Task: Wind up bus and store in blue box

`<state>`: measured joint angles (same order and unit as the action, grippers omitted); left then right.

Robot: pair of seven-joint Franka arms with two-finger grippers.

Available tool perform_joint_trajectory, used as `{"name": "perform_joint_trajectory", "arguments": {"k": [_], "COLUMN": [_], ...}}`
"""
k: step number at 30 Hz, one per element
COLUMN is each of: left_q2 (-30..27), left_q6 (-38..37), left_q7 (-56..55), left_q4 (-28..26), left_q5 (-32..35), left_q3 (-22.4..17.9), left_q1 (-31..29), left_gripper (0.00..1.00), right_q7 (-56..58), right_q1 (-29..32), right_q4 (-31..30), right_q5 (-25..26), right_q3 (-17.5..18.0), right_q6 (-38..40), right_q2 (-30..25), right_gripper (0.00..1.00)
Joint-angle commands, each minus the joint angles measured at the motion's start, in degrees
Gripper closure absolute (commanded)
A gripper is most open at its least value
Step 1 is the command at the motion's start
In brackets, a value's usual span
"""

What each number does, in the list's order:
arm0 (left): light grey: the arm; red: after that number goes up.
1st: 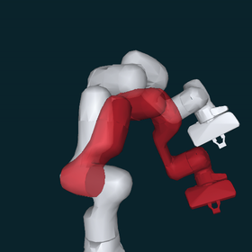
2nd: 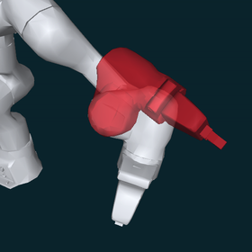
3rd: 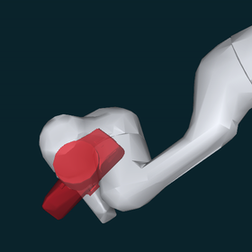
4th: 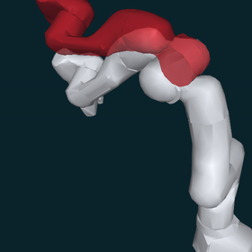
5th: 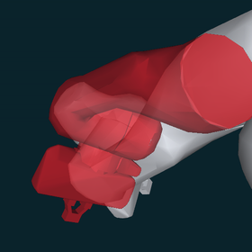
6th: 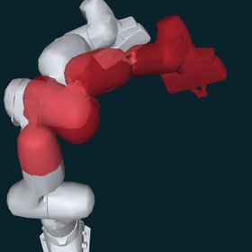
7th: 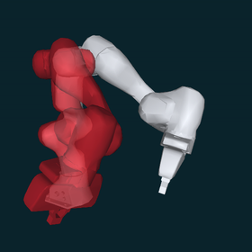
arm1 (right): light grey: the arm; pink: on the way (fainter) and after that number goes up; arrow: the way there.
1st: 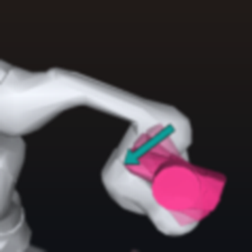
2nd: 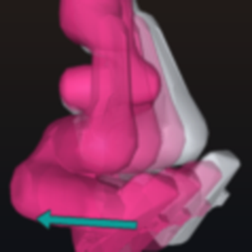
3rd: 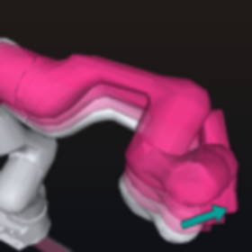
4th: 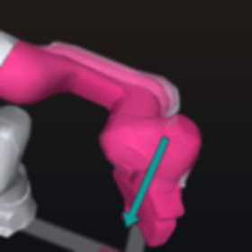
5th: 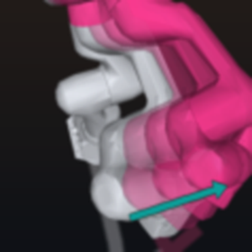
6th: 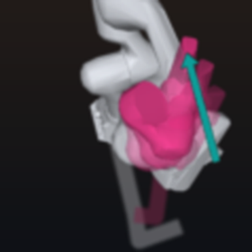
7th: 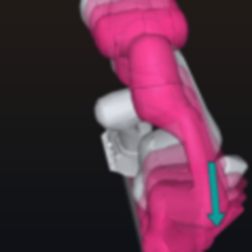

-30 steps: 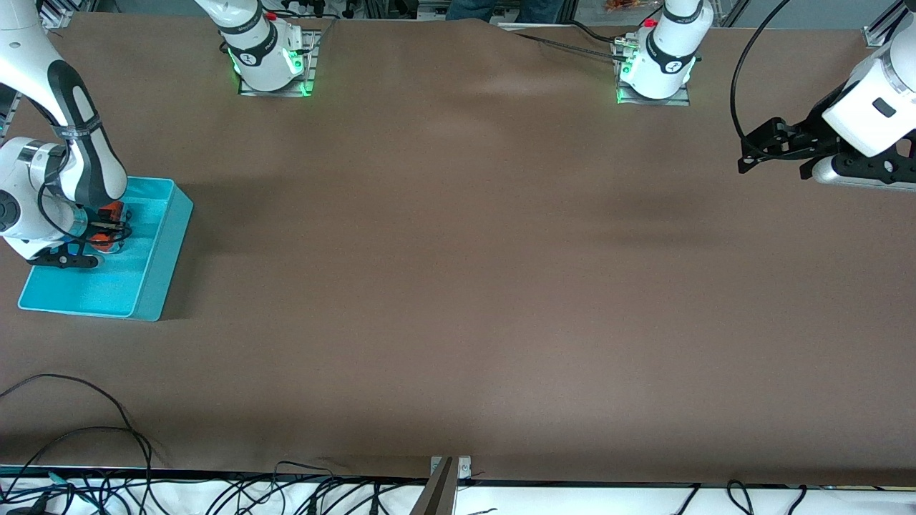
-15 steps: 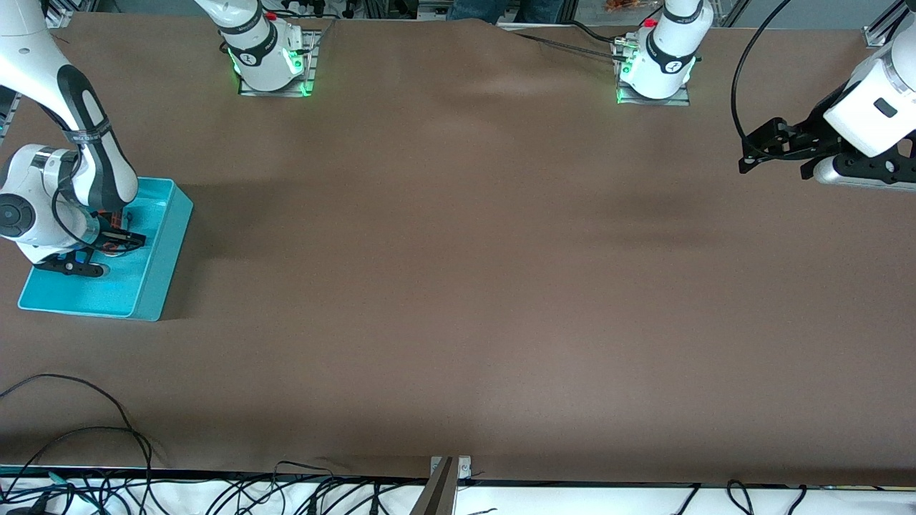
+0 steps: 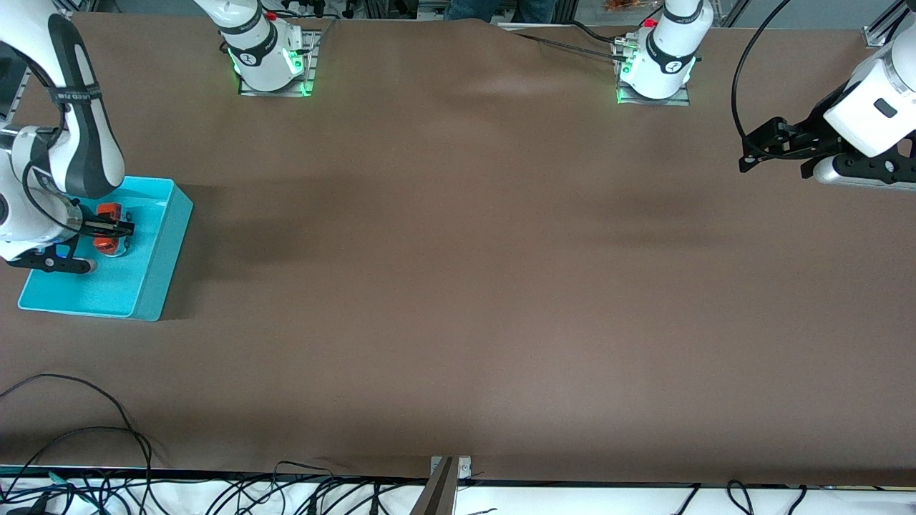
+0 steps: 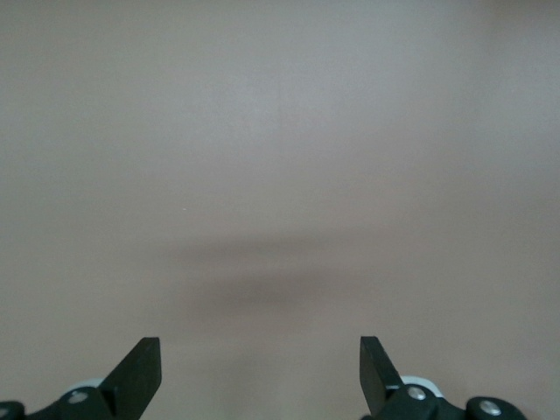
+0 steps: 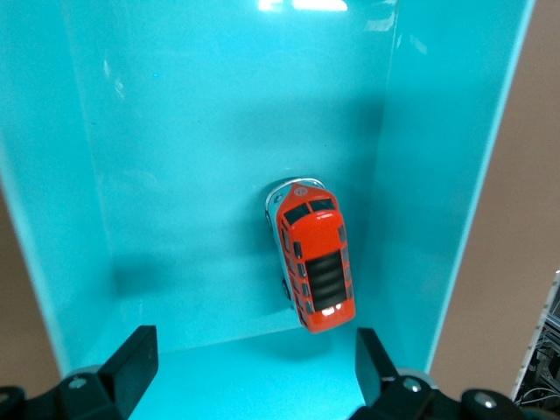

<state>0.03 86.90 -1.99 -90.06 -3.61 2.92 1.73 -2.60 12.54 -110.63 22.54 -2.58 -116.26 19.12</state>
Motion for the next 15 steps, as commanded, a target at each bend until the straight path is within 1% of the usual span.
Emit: {"name": "perform_joint_trajectory", "arguments": {"k": [1,4,6,10,13,15], "left_q2": [0.7,0.7,0.7,0.7,0.8,0.9], "left_q6": [-1.7,-1.7,-1.6,-1.7,-1.7,-1.6], "left_q7": [-0.8,-0.8,-0.8,-0.8,-0.9,-0.8], "left_q4": [1.8,1.8,1.8,1.8,1.8,1.8], "left_q5": [-0.4,-0.4,-0.4,-0.4,-0.4,-0.4], "left_q3": [0.0,-0.2,-0.2,-0.1,-0.2,-0.2], "left_q1": [-0.3,-0.3,-0.3,-0.3,-0.3,-0.3], "left_gripper": [0.00,0.00,0.00,0.00,0.00,0.00], "right_q7": [-3.4,-4.9,-4.6,-3.1,-2.0,-1.6], "right_q1": [0.4,0.4,0.4,0.4,0.4,0.4], "right_q4": [-0.8,-1.1,-1.1,-1.4,-1.4,-1.1], "right_q5": [0.8,0.9,0.6,-1.2,-5.9,-10.8], "right_q3": [3.4,5.6,5.8,6.2,7.1,7.1], "right_q6": [1.2,1.2,1.6,5.4,6.6,8.1], "right_q2": [-1.5,-1.9,-3.8,-7.2,-9.9,-11.9], "right_gripper": [0.00,0.00,0.00,0.00,0.00,0.00]}}
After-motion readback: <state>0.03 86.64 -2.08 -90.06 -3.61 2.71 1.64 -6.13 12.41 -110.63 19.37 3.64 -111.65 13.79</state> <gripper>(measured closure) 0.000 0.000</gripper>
